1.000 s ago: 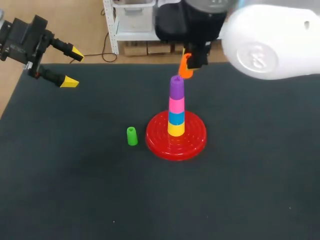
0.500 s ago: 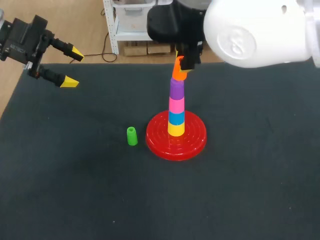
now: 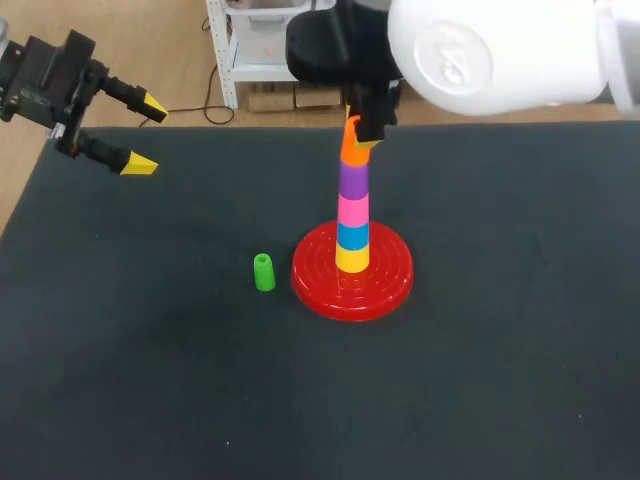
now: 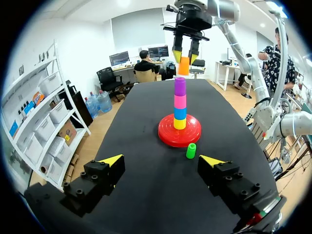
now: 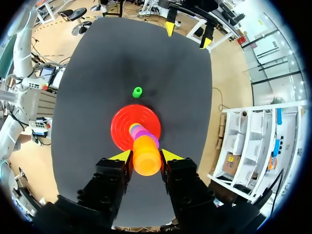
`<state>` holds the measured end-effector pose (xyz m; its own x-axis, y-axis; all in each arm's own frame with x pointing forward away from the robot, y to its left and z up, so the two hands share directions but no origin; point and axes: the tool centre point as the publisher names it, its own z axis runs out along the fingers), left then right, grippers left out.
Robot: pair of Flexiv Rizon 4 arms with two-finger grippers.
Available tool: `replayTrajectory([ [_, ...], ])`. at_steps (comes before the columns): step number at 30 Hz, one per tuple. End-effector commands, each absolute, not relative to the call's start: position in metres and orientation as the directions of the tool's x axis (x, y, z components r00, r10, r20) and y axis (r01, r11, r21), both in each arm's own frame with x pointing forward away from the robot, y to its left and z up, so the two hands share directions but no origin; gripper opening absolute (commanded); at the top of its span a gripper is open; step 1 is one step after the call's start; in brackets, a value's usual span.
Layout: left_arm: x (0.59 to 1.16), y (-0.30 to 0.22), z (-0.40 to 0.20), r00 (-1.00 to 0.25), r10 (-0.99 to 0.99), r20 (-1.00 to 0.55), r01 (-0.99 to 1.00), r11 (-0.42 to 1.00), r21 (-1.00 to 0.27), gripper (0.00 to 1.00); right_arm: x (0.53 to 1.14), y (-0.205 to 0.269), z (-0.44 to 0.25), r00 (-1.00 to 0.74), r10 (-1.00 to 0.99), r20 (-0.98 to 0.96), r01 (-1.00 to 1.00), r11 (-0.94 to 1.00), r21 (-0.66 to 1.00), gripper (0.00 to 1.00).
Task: Pick up and stack the cylinders on the red base in this order: pink,purple,orange,green
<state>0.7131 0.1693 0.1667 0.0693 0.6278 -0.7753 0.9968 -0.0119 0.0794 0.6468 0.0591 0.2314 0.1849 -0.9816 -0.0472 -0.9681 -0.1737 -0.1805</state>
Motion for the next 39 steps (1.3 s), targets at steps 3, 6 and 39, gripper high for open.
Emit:
replayTrajectory([
  [3, 0.714, 0.170, 0.166, 0.070, 0.628, -0.775, 0.997, -0.013, 0.080, 1.00, 0.650, 0.060, 0.227, 0.181, -0.983, -0.042, -0.970, -0.171, -0.171, 0.00],
  [6, 0.714, 0.170, 0.166, 0.070, 0.628, -0.775, 0.997, -0.013, 0.080, 1.00, 0.651, 0.060, 0.225, 0.180, -0.983, -0.039, -0.971, -0.171, -0.165, 0.00],
  [39, 0.714, 0.170, 0.166, 0.070, 0.628, -0.775, 0.997, -0.013, 0.080, 1.00, 0.660, 0.062, 0.221, 0.161, -0.986, -0.038, -0.975, -0.152, -0.165, 0.00],
])
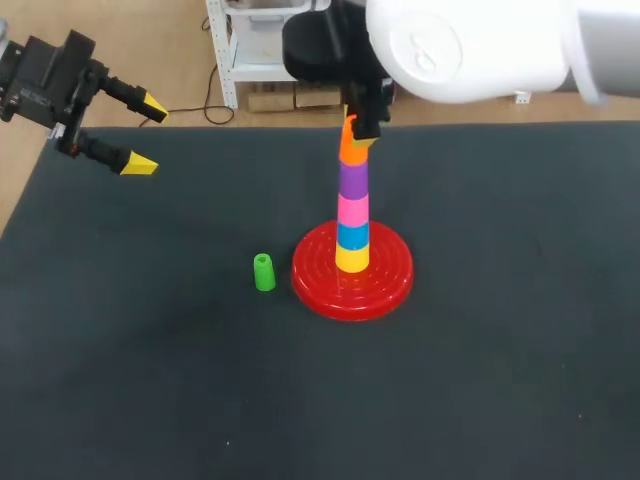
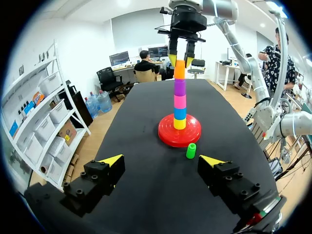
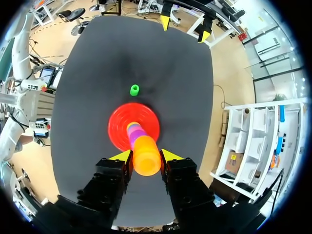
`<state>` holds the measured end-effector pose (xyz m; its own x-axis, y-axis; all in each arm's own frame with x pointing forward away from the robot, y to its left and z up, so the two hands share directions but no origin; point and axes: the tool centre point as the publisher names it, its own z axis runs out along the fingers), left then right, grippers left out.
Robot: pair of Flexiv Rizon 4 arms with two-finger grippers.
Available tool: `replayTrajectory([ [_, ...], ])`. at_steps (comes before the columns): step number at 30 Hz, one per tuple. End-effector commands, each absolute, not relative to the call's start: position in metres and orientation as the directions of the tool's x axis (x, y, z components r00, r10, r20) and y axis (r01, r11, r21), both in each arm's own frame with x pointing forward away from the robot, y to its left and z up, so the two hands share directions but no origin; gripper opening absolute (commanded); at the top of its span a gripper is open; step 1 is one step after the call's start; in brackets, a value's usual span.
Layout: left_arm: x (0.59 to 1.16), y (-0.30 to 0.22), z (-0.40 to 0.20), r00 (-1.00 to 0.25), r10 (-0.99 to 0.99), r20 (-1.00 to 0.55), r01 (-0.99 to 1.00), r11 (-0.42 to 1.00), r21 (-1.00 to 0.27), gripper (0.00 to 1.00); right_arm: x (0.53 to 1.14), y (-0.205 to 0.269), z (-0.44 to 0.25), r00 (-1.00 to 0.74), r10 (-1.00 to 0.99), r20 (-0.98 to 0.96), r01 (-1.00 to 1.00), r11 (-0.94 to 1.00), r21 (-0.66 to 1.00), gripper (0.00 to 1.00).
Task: Pick up and stack the cylinders on the red base in this order: pink,purple,orange,green
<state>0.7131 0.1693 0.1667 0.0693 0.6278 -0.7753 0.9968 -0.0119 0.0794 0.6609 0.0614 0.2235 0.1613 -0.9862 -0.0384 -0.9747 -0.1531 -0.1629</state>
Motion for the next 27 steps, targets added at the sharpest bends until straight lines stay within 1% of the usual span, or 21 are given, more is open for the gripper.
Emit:
replayTrajectory([
  [1, 0.714, 0.170, 0.166, 0.070, 0.628, -0.775, 0.997, -0.013, 0.080, 1.00, 0.660, 0.062, 0.220, 0.162, -0.986, -0.035, -0.975, -0.154, -0.161, 0.00],
  [27, 0.714, 0.170, 0.166, 0.070, 0.628, -0.775, 0.997, -0.013, 0.080, 1.00, 0.663, 0.061, 0.207, 0.149, -0.988, -0.045, -0.986, -0.145, -0.079, 0.00],
])
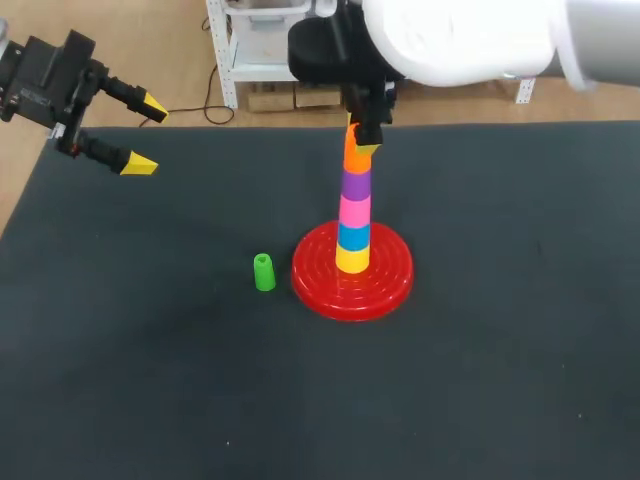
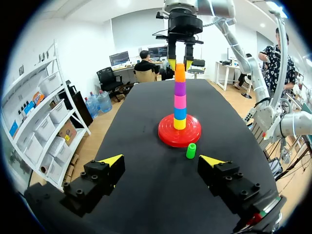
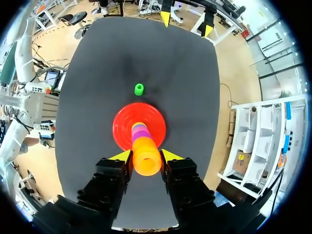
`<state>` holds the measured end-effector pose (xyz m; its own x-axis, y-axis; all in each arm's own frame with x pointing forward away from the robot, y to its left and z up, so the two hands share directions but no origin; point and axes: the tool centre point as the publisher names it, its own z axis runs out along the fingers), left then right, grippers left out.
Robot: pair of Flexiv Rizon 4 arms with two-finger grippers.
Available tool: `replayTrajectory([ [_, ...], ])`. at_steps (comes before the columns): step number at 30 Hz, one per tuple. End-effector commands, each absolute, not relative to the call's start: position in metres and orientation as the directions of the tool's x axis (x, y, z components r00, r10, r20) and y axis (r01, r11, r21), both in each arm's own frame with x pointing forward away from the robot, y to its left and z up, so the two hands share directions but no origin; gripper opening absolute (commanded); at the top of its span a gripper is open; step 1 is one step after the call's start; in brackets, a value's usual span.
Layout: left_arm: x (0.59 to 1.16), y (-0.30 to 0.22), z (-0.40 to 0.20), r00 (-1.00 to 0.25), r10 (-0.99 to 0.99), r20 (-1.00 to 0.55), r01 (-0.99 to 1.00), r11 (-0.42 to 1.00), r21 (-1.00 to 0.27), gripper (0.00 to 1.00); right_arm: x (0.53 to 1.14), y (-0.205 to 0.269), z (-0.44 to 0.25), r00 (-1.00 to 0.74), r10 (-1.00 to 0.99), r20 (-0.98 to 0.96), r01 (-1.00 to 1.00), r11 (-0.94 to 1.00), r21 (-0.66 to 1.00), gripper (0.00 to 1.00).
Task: Pick up and stack the cylinders on the red base in this order: pink,purple,orange,green
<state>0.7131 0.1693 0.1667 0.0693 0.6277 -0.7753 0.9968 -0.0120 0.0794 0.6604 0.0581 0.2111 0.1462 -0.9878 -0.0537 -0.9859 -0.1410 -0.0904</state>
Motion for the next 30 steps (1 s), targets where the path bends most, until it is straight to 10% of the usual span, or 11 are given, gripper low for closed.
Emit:
replayTrajectory([
  [1, 0.7136, 0.1697, 0.1661, 0.070, 0.628, -0.775, 0.997, -0.013, 0.080, 1.00, 0.6621, 0.0612, 0.2062, 0.151, -0.988, -0.044, -0.986, -0.147, -0.077, 0.00],
  [23, 0.7136, 0.1697, 0.1661, 0.070, 0.628, -0.775, 0.997, -0.013, 0.080, 1.00, 0.6591, 0.0602, 0.2039, 0.147, -0.988, -0.047, -0.987, -0.144, -0.077, 0.00],
  [25, 0.7136, 0.1697, 0.1661, 0.070, 0.628, -0.775, 0.997, -0.013, 0.080, 1.00, 0.6580, 0.0611, 0.2047, 0.146, -0.988, -0.048, -0.987, -0.142, -0.080, 0.88],
  [30, 0.7136, 0.1697, 0.1661, 0.070, 0.628, -0.775, 0.997, -0.013, 0.080, 1.00, 0.6552, 0.0639, 0.2079, 0.146, -0.988, -0.056, -0.986, -0.141, -0.090, 1.00],
])
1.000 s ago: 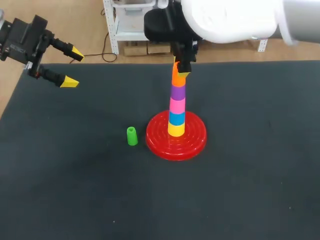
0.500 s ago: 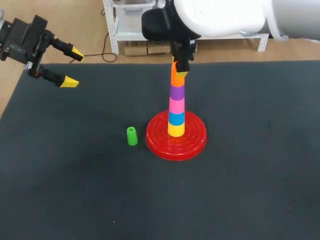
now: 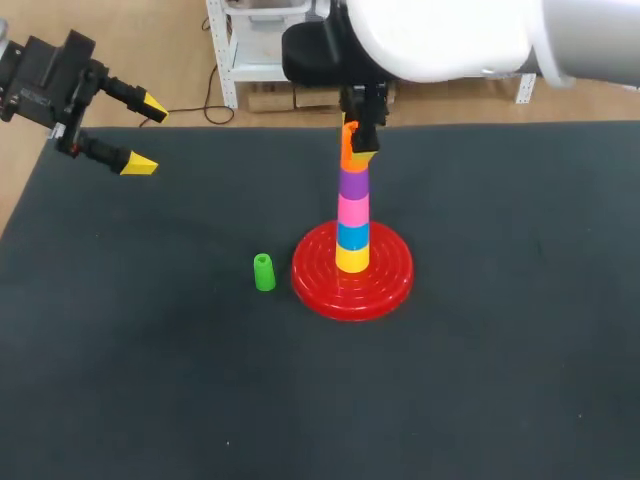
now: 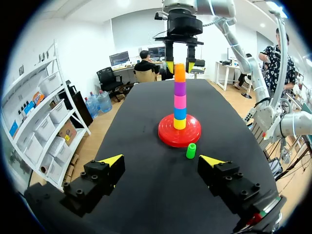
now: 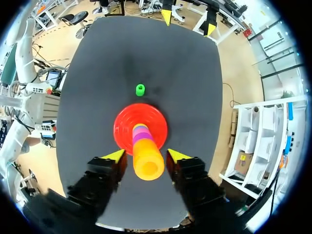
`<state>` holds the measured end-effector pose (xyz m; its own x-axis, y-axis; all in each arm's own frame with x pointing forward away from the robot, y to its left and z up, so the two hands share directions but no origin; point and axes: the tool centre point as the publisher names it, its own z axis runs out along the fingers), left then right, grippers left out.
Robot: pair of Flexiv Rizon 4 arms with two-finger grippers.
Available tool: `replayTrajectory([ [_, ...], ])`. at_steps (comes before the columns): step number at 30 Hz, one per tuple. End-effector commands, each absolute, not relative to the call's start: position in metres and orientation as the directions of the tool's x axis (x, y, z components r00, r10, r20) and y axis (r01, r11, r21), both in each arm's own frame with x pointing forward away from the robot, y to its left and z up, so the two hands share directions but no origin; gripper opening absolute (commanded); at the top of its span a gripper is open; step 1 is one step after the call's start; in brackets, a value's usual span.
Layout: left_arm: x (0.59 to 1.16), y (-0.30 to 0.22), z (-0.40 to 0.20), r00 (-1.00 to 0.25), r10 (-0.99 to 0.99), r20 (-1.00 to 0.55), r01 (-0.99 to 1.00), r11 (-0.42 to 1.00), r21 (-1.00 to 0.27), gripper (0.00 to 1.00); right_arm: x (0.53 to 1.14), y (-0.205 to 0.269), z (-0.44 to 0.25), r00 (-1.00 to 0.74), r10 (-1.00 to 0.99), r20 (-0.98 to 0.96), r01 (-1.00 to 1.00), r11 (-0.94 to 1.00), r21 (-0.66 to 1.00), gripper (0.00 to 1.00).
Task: Pick up and stack the cylinders on the red base in this order: pink,purple,orange,green
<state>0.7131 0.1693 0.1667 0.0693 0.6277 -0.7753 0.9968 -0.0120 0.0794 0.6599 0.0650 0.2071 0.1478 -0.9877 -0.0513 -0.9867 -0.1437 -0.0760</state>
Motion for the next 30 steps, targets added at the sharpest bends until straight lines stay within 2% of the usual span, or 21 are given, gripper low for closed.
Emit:
replayTrajectory([
  [1, 0.714, 0.170, 0.166, 0.070, 0.628, -0.775, 0.997, -0.013, 0.080, 1.00, 0.655, 0.064, 0.208, 0.146, -0.988, -0.057, -0.986, -0.141, -0.091, 1.00],
  [9, 0.714, 0.170, 0.166, 0.070, 0.628, -0.775, 0.997, -0.013, 0.080, 1.00, 0.654, 0.065, 0.222, 0.150, -0.986, -0.068, -0.981, -0.139, -0.137, 1.00],
  [18, 0.714, 0.170, 0.166, 0.070, 0.628, -0.775, 0.997, -0.013, 0.080, 1.00, 0.636, 0.088, 0.241, 0.247, -0.965, -0.087, -0.957, -0.229, -0.177, 1.00],
  [30, 0.714, 0.170, 0.166, 0.070, 0.628, -0.775, 0.997, -0.013, 0.080, 1.00, 0.615, 0.125, 0.211, 0.326, -0.942, -0.081, -0.940, -0.314, -0.133, 1.00],
])
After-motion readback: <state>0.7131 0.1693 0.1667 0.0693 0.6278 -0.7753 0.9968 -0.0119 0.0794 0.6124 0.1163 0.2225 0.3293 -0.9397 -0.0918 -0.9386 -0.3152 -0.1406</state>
